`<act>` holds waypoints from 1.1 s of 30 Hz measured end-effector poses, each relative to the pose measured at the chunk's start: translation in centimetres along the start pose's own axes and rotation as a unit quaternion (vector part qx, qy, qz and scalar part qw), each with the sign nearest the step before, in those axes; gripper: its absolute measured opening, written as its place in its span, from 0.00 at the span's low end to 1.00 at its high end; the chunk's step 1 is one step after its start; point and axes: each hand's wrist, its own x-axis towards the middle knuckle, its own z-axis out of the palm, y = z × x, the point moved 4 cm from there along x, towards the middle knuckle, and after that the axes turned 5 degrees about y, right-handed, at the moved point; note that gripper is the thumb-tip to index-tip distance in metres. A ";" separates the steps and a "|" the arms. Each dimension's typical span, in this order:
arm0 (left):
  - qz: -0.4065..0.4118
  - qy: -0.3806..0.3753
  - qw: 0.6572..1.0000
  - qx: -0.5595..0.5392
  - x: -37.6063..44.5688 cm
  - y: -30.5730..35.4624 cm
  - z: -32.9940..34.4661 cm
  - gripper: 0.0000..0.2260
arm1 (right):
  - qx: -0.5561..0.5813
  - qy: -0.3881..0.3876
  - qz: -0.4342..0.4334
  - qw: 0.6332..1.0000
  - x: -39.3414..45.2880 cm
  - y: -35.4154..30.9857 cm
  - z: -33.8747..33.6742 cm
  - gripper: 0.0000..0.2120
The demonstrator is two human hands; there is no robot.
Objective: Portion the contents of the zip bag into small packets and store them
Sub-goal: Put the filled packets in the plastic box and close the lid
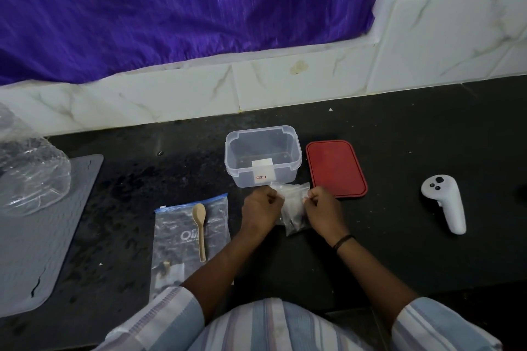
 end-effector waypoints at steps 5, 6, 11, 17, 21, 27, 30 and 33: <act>0.006 -0.015 0.993 -0.118 -0.7 0.1 -0.1 0.07 | 0.091 0.019 -0.001 0.996 -0.5 -0.4 -0.7 0.03; 0.005 -0.014 0.991 -0.136 -0.8 0.1 -0.3 0.07 | 0.106 0.024 -0.004 0.994 -0.7 -0.4 -0.8 0.04; 0.069 0.031 0.980 -0.186 -0.9 1.3 -2.5 0.07 | 0.179 0.045 -0.071 0.980 -0.7 -1.7 -1.8 0.04; 0.156 0.127 0.958 -0.202 0.9 4.9 -6.4 0.05 | 0.257 0.085 -0.155 0.950 0.6 -8.0 -4.4 0.08; 0.156 0.187 0.947 -0.208 3.7 6.5 -8.4 0.05 | 0.251 0.070 -0.204 0.944 2.9 -11.6 -4.6 0.12; 0.100 0.203 0.951 -0.210 8.3 6.0 -9.3 0.04 | 0.111 0.058 -0.233 0.964 7.3 -13.3 -2.7 0.08; 0.086 0.177 0.968 -0.155 9.6 5.4 -9.0 0.02 | 0.042 0.031 -0.228 0.972 8.6 -13.4 -1.4 0.09; 0.068 0.121 0.986 -0.091 10.8 4.7 -8.0 0.03 | -0.017 -0.018 -0.192 0.981 9.7 -13.5 -0.2 0.09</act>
